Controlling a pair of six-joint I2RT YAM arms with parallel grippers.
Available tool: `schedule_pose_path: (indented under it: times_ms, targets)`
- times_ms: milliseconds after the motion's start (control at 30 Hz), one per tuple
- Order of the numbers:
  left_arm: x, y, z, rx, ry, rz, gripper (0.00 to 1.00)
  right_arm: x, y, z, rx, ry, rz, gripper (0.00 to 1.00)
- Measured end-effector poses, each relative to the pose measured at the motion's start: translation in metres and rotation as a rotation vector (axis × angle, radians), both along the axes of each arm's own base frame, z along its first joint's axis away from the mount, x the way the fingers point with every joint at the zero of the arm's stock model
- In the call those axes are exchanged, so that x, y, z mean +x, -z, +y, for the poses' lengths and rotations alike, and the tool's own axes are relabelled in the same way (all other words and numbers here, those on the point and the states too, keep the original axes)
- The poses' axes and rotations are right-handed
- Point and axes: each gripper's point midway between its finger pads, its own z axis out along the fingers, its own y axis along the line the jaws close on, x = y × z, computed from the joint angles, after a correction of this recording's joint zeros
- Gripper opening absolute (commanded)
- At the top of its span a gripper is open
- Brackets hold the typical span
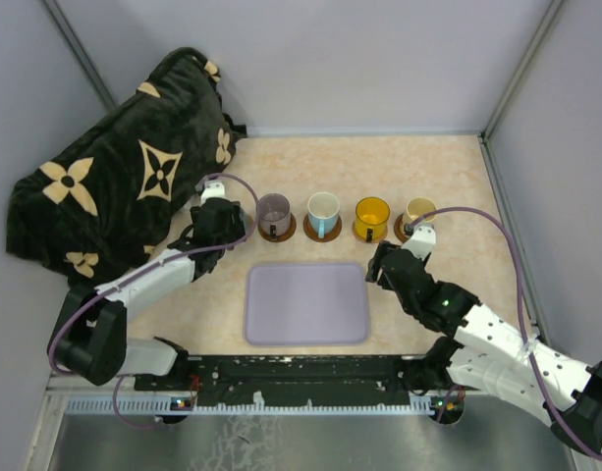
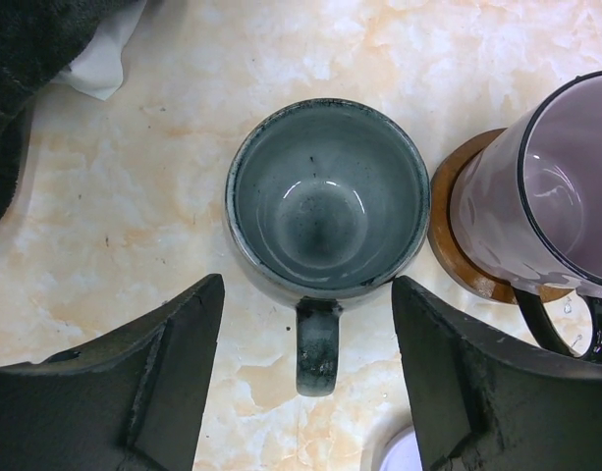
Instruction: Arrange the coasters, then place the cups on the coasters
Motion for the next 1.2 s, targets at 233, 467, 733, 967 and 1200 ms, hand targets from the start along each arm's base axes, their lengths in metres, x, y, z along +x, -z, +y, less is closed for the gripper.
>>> schedule_pose_path:
  times_ms: [233, 467, 733, 967, 1200]
  targets:
    - [0.0, -0.001, 0.001, 0.005, -0.001, 0.001, 0.75, 0.0, 0.0, 0.0, 0.0, 0.0, 0.0, 0.66]
    - [-0.007, -0.001, 0.004, 0.016, 0.0, 0.024, 0.75, 0.0, 0.0, 0.0, 0.0, 0.0, 0.0, 0.66]
    - [-0.021, -0.003, 0.009, 0.015, 0.007, 0.04, 0.75, 0.0, 0.0, 0.0, 0.0, 0.0, 0.0, 0.66]
    - [-0.03, 0.006, 0.011, 0.011, 0.006, 0.073, 0.76, 0.0, 0.002, 0.0, -0.005, 0.0, 0.005, 0.66]
    - [-0.036, 0.018, 0.014, 0.016, -0.002, 0.109, 0.76, 0.0, 0.002, 0.0, -0.004, 0.001, 0.005, 0.66]
